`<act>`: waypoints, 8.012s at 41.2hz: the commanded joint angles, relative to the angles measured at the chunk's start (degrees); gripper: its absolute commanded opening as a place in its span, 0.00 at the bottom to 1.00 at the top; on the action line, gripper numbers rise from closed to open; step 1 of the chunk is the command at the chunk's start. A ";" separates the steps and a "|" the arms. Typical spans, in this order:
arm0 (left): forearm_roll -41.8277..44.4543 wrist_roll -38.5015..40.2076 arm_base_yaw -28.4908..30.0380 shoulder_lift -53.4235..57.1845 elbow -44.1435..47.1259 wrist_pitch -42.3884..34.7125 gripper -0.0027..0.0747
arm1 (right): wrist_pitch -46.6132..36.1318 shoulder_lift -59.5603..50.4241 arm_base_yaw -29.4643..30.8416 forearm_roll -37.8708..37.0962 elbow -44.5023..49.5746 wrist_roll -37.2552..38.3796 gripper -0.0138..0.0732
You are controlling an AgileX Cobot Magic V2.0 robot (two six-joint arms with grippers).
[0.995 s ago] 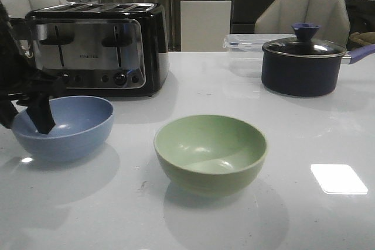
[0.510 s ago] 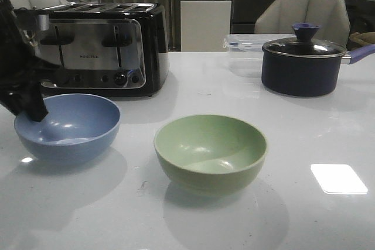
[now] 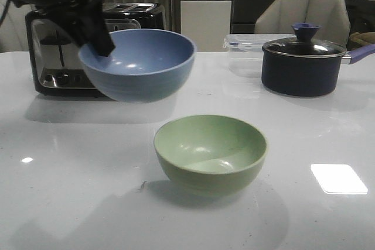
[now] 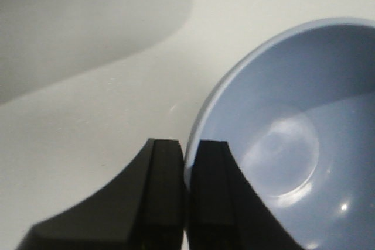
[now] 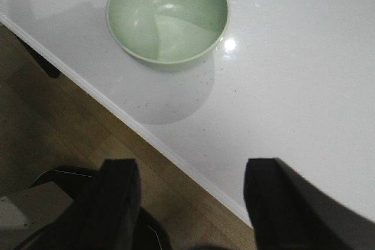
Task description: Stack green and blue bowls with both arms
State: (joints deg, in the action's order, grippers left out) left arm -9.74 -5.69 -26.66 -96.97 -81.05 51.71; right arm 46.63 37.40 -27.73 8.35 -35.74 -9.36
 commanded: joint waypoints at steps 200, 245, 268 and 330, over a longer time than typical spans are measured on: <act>18.86 13.46 -14.61 59.97 40.58 -8.74 0.15 | -3.52 -0.05 -0.02 -0.61 -1.39 0.02 0.22; 5.89 1.51 26.66 98.46 79.99 -48.28 0.15 | -3.49 -0.05 -0.02 -0.61 -1.39 0.02 0.22; 5.89 1.51 24.19 98.46 81.46 -54.98 0.15 | -3.49 -0.05 -0.02 -0.61 -1.39 0.02 0.22; 5.89 1.51 23.79 98.35 81.46 -54.98 0.15 | -26.35 -24.55 21.86 -0.83 16.89 0.02 0.22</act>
State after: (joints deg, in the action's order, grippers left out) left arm -3.46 -4.22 -2.51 0.27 0.20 2.21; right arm 29.59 16.42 -9.15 7.92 -20.91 -9.33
